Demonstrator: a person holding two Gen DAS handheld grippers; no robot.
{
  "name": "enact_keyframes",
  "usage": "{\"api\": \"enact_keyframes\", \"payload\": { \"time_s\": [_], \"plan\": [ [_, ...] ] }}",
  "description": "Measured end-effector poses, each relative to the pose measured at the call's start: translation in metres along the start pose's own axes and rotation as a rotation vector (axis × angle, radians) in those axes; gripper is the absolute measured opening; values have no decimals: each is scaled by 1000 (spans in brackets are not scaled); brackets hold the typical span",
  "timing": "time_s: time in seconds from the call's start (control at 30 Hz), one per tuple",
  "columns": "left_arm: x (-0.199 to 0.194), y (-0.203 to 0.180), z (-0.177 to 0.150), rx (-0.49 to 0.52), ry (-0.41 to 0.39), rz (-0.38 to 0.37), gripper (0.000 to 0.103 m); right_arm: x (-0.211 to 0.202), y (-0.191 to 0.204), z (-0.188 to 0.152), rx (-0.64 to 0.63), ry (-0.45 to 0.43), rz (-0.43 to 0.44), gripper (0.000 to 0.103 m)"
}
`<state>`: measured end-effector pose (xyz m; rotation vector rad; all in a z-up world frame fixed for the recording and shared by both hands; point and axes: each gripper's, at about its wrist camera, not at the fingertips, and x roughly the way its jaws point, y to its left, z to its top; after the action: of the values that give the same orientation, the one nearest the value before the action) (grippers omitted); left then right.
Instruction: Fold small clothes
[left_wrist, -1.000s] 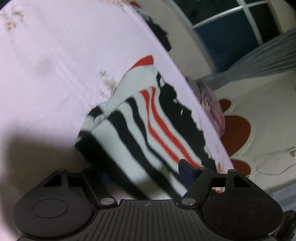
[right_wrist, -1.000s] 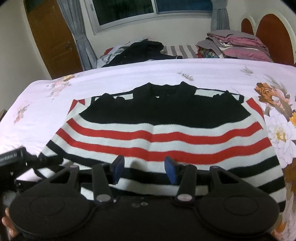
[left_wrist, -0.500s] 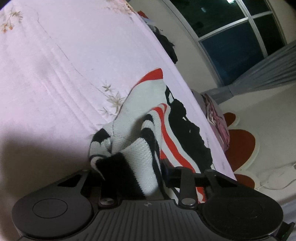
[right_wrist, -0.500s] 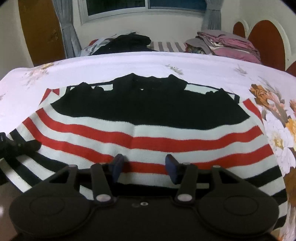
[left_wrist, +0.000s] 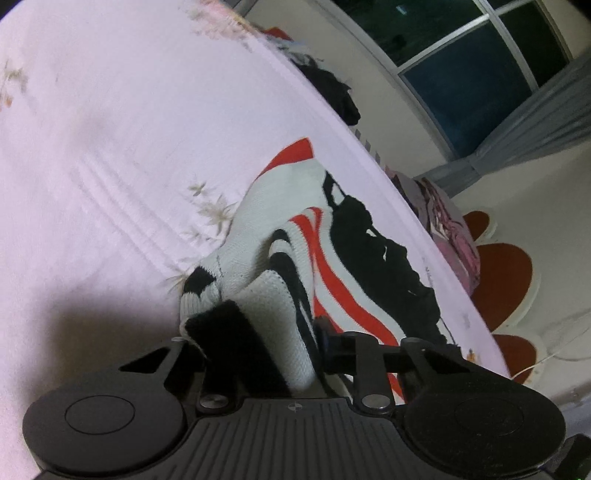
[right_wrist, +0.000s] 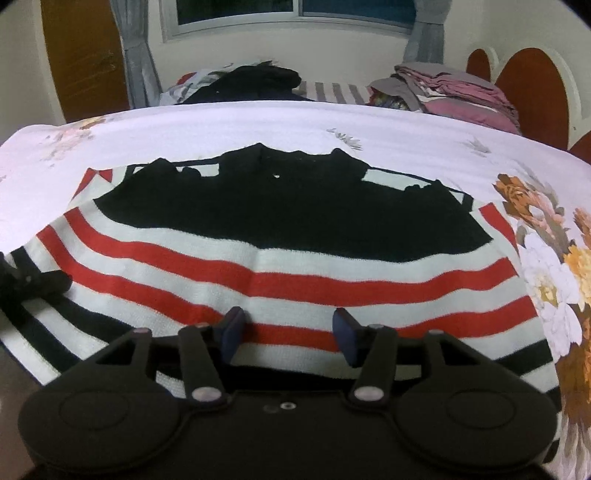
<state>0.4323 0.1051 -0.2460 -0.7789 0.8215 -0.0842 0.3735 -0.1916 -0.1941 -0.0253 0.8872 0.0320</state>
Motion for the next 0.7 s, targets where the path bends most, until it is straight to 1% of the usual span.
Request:
{"api": "enact_keyframes", "payload": {
  "time_s": [0.2,0.3,0.37,0.47,0.57,0.7],
  "plan": [
    [-6,-21,-4,62,-51,54,16,-3,-6,-1,-50,-3,66,58],
    [-12,-33,-6,96,-80,62,15,-9,-14,2,-38,-2,113,58],
    [-17,-44,-7,124,-103,58,15,-17,-24,2,-13,-23,130,58],
    [-27,-64,-9,180,-133,32,15,-30,-44,1,18,-58,141,58],
    [-33,-99,-14,280,-158,-18,15,-43,-71,1,67,-88,146,58],
    [-31,-149,-33,421,-147,-106,15,-56,-112,-3,153,-102,145,58]
  ]
}}
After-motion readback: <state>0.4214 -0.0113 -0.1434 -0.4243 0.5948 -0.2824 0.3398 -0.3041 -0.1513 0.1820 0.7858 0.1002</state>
